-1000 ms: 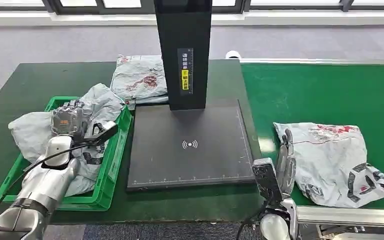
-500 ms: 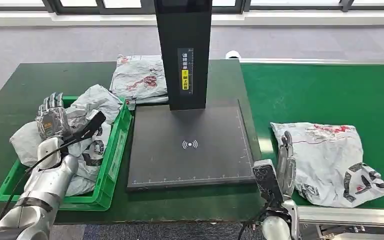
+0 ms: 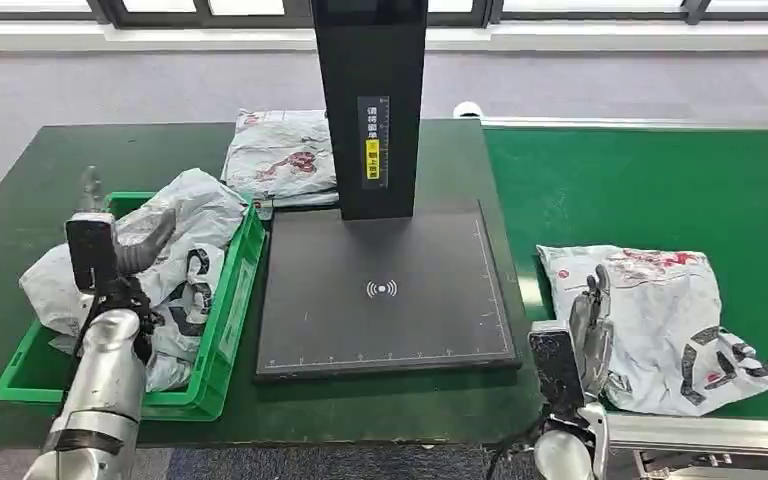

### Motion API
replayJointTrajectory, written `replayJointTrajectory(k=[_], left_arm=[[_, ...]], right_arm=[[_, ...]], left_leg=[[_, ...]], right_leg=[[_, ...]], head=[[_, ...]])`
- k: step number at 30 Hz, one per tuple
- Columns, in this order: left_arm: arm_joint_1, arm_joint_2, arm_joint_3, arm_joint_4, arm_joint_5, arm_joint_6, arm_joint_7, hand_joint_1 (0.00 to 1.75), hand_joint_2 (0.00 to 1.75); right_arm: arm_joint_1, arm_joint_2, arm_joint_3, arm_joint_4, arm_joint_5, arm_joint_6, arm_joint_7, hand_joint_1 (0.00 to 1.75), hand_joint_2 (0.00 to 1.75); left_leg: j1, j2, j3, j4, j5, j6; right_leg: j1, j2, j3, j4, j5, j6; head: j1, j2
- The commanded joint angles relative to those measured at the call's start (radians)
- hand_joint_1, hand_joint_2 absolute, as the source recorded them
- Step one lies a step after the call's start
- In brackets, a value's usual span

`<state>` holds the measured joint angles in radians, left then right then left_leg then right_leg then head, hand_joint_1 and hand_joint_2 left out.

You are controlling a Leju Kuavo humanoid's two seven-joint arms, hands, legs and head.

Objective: Moved the parcel from conveyor to table for the left to box.

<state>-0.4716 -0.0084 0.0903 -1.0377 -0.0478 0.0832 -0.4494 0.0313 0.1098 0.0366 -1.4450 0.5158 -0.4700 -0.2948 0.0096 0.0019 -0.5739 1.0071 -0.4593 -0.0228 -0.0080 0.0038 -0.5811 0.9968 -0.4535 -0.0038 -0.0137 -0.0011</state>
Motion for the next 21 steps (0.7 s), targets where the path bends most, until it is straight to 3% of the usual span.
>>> replayJointTrajectory(k=[1, 5, 9, 11, 13, 15, 16, 21], left_arm=[[0.014, -0.067, -0.2, -0.052, 0.096, -0.132, 0.007, 0.0, 1.75], [-0.003, -0.093, -0.267, 0.006, 0.108, -0.143, 0.009, 0.0, 1.75], [-0.035, -0.144, -0.389, 0.096, 0.117, -0.228, 0.0, 0.0, 1.75], [-0.038, -0.159, -0.413, 0.107, 0.115, -0.227, 0.002, 0.0, 1.75], [-0.044, -0.173, -0.457, 0.119, 0.091, -0.225, -0.005, 0.0, 1.75], [-0.047, -0.189, -0.479, 0.146, 0.096, -0.234, 0.0, 0.0, 1.75], [-0.053, -0.196, -0.496, 0.178, 0.093, -0.228, -0.001, 0.0, 1.75], [-0.052, -0.188, -0.511, 0.199, 0.09, -0.207, -0.021, 0.0, 1.75]], right_arm=[[-0.07, -0.064, -0.107, 0.12, 0.051, -0.007, 0.044, 0.0, 1.75], [-0.099, -0.067, -0.152, 0.207, 0.225, -0.021, 0.167, 0.0, 1.75], [-0.164, -0.1, -0.23, 0.357, 0.528, 0.028, 0.403, 0.0, 1.75], [-0.173, -0.113, -0.251, 0.383, 0.55, 0.042, 0.411, 0.0, 1.75], [-0.157, -0.141, -0.277, 0.411, 0.675, 0.096, 0.541, 0.0, 1.75], [-0.134, -0.163, -0.297, 0.422, 0.722, 0.138, 0.582, 0.0, 1.75], [-0.129, -0.189, -0.296, 0.46, 0.83, 0.184, 0.667, 0.0, 1.75], [-0.157, -0.199, -0.32, 0.53, 0.862, 0.176, 0.66, 0.0, 1.75]], left_leg=[[0.0, -0.004, -0.001, -0.001, 0.002, 0.002], [0.0, -0.002, 0.0, -0.001, 0.001, 0.002], [-0.001, -0.004, 0.0, -0.001, 0.001, 0.002], [-0.001, -0.009, 0.0, -0.002, 0.003, 0.003], [-0.001, -0.008, -0.001, -0.002, 0.003, 0.004], [-0.002, -0.008, -0.001, -0.002, 0.003, 0.004], [-0.001, -0.007, -0.001, -0.001, 0.002, 0.004], [-0.002, -0.006, -0.001, 0.0, 0.0, 0.005]], right_leg=[[0.0, -0.004, 0.001, -0.002, 0.001, 0.002], [0.0, -0.002, 0.001, -0.002, 0.002, 0.002], [0.0, -0.005, 0.001, -0.002, 0.001, 0.003], [-0.001, -0.009, 0.003, -0.004, 0.002, 0.003], [-0.001, -0.008, 0.002, -0.004, 0.003, 0.004], [-0.002, -0.007, 0.002, -0.003, 0.002, 0.003], [-0.002, -0.007, 0.002, -0.003, 0.001, 0.003], [-0.003, -0.005, 0.002, -0.003, 0.001, 0.004]], head=[[0.0, 0.0], [0.0, 0.0], [0.0, 0.0], [0.0, 0.0], [0.0, 0.0], [0.0, 0.0], [0.0, 0.0], [0.0, 0.0]])
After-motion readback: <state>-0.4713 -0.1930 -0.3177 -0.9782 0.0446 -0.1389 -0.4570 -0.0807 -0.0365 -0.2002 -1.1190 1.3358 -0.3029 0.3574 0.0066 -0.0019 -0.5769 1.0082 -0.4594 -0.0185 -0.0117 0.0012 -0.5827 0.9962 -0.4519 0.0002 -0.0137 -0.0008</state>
